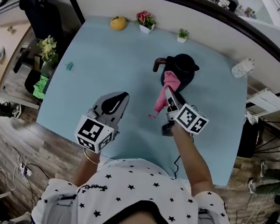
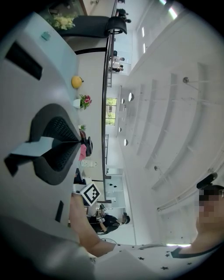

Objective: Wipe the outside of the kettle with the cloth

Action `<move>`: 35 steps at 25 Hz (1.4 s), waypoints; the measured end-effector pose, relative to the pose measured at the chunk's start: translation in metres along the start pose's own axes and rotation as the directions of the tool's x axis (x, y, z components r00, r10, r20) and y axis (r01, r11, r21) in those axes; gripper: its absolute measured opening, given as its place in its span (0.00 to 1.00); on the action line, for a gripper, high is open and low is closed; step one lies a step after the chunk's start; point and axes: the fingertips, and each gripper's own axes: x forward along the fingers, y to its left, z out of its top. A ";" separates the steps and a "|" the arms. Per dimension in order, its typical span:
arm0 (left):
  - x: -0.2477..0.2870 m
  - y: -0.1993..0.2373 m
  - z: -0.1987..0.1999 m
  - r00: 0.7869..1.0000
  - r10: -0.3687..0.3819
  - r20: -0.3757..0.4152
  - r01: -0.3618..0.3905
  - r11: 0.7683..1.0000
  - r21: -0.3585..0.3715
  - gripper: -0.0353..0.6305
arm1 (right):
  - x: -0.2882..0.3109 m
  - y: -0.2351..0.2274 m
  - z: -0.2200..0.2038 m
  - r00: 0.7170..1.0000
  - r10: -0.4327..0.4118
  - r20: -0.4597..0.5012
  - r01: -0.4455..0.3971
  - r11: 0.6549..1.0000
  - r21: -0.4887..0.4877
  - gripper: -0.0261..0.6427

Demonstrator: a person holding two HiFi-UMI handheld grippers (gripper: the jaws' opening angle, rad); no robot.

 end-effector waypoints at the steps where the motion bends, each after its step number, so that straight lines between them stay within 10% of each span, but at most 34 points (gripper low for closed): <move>1: -0.003 0.003 0.000 1.000 0.005 0.000 -0.005 1.000 0.000 0.10 | 0.008 0.000 -0.010 1.000 -0.011 -0.019 0.011 1.000 0.024 0.22; 14: -0.031 0.050 -0.008 0.997 0.077 -0.015 -0.077 0.997 -0.011 0.10 | 0.064 -0.033 -0.056 0.988 -0.154 -0.026 0.152 0.912 0.382 0.22; 35: -0.001 0.002 -0.003 1.000 -0.011 -0.015 0.010 1.000 -0.003 0.10 | -0.001 -0.061 -0.031 0.988 -0.156 0.009 0.136 0.888 0.439 0.22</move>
